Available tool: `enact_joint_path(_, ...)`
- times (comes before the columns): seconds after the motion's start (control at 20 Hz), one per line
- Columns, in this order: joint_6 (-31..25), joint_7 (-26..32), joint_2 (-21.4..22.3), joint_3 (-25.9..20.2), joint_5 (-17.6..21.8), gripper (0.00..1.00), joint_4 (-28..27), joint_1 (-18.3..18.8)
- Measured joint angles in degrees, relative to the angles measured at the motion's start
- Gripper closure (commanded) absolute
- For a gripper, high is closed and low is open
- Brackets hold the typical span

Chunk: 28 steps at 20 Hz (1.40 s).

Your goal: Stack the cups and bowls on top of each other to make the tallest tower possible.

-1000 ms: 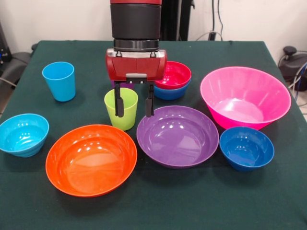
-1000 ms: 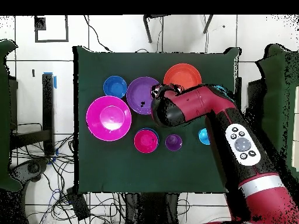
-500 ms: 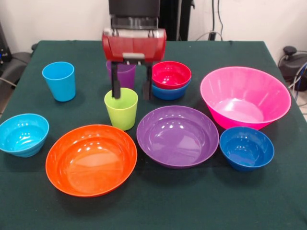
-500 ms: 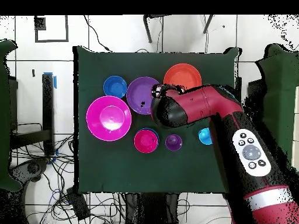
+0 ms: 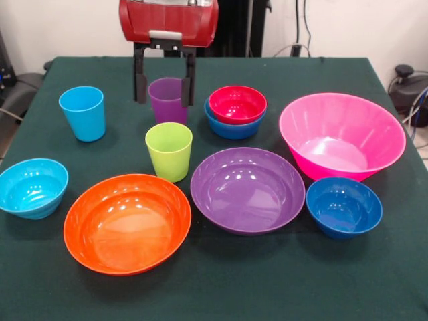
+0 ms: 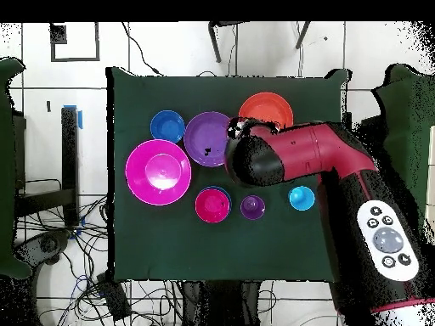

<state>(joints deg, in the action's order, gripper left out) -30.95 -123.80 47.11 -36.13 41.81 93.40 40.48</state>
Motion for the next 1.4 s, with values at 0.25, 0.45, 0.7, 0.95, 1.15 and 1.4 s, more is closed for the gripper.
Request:
enact_joint_path(0.25, 0.0, 0.0, -1.57, -0.01, 0.17, 0.0, 0.12, 0.01)
enact_joint_path(0.45, 0.02, 0.0, -2.89, 0.03, 0.39, 0.0, 0.26, -0.12)
enact_joint_path(0.7, 0.4, 0.0, -4.86, 0.35, 1.44, 0.0, 0.35, -0.74)
enact_joint_path(0.95, 1.43, 0.0, -6.22, 0.5, 2.77, 0.0, 0.61, -1.28)
enact_joint_path(1.15, 1.66, 0.0, -6.47, 0.56, 2.89, 0.0, 1.27, -1.32)
enact_joint_path(1.4, 1.66, 0.0, -6.46, 0.59, 2.93, 0.0, 1.8, -1.32)
